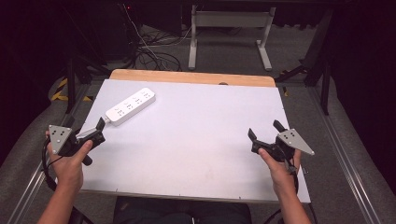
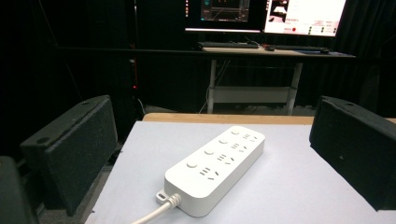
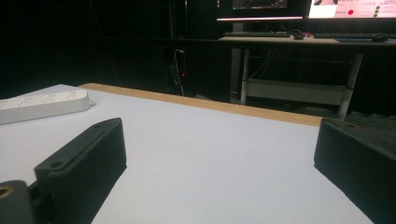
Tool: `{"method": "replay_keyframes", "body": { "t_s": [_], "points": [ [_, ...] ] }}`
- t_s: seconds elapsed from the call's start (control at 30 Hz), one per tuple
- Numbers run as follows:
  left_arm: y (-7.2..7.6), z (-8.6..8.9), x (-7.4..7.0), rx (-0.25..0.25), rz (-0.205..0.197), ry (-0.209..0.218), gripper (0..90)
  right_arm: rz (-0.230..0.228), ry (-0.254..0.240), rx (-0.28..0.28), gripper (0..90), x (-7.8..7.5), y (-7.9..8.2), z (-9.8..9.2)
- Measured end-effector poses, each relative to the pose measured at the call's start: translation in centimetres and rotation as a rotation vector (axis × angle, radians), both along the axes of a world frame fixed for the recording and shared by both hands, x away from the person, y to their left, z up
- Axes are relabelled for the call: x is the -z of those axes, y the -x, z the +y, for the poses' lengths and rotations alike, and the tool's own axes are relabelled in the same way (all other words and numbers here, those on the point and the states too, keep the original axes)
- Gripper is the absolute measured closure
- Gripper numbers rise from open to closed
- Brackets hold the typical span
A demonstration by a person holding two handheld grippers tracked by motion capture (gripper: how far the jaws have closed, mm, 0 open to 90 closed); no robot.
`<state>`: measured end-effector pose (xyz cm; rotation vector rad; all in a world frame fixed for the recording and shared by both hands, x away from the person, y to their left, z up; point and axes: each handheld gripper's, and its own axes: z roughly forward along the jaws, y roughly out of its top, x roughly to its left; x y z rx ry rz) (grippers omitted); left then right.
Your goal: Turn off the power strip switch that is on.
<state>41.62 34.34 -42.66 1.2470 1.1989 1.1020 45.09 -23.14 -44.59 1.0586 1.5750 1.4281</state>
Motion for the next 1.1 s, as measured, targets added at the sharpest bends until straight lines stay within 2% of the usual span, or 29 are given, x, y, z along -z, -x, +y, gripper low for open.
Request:
{"method": "replay_keyframes", "body": {
  "t_s": [0.5, 0.9, 1.1],
  "points": [
    [-0.17, -0.08, -0.07, 0.01, -0.005, -0.001, 1.8, -0.016, 0.007, 0.005, 2.6, -0.11, 0.46, 0.06],
    [-0.09, -0.1, -0.12, 0.001, -0.011, -0.005, 2.7, -0.013, 0.019, -0.008, 2.6, -0.09, 0.42, 0.4],
    [-0.07, -0.12, -0.19, -0.012, -0.014, 0.007, 4.6, -0.015, 0.019, -0.003, 2.6, -0.09, 0.39, 0.35]
  ]
}}
